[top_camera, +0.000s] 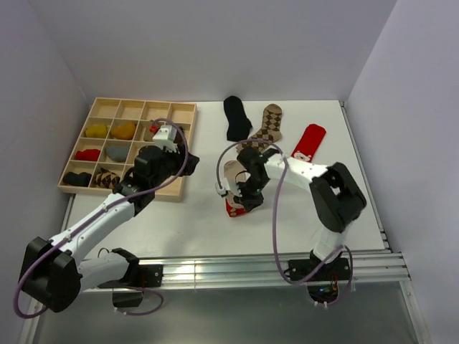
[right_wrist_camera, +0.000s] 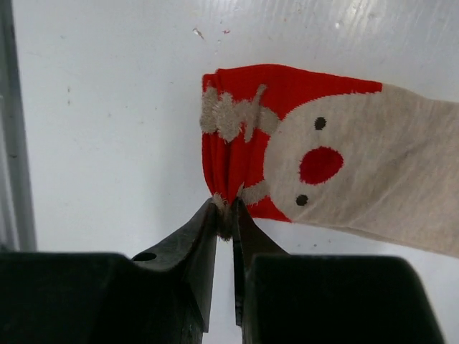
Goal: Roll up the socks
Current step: Roll the sock at the center of the board.
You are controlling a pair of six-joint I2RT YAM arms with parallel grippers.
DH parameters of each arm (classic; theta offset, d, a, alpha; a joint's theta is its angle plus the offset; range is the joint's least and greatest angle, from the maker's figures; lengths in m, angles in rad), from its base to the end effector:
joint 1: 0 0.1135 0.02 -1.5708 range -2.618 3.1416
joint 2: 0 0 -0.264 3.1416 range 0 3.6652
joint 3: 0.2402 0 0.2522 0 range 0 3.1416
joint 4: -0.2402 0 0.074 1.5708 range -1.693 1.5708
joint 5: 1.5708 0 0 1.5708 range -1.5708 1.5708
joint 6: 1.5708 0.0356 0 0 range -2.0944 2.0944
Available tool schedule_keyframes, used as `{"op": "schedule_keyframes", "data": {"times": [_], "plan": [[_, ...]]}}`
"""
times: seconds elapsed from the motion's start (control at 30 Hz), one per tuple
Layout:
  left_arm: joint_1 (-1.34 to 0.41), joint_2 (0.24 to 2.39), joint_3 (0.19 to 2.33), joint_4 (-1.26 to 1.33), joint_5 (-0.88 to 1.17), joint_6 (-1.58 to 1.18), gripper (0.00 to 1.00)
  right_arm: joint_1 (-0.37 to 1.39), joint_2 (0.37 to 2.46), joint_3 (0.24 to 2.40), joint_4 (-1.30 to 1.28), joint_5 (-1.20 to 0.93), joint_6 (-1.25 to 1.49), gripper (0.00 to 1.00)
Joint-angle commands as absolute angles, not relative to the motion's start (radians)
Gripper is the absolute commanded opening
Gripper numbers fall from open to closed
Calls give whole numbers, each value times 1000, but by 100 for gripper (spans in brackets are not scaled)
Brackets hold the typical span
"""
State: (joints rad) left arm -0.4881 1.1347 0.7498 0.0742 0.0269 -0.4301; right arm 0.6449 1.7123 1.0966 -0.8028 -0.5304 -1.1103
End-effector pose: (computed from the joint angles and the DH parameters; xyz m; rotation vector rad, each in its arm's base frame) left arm 0.2313 -0.1239 0.2829 0.0751 1.9329 -0.6484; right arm 0.2351 0.1994 0.1789 -2.1854 1.7403 0.6890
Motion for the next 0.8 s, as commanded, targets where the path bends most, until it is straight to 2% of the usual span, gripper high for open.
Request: {"op": "schedule_keyframes", "data": {"times": [0.0,0.17,0.33,0.57,0.77], "plan": [[-526,1080,675,290,5,-411,53,580,1853,1253,-1168,-692,-1176,16],[-670,1048,583,373,-156,-325,42,479,2112,1460,-1373,-767,-1197,17],[-811,1000,450,491,-239,-285,41,436,2235,1548,-1442,-796,-1149,18],[-952,1092,433,526,-146,-206,57,433,2266,1580,-1445,-795,-1109,19],[-1057,1330,537,488,-94,-135,61,430,2286,1601,-1443,-778,-1097,18]]}}
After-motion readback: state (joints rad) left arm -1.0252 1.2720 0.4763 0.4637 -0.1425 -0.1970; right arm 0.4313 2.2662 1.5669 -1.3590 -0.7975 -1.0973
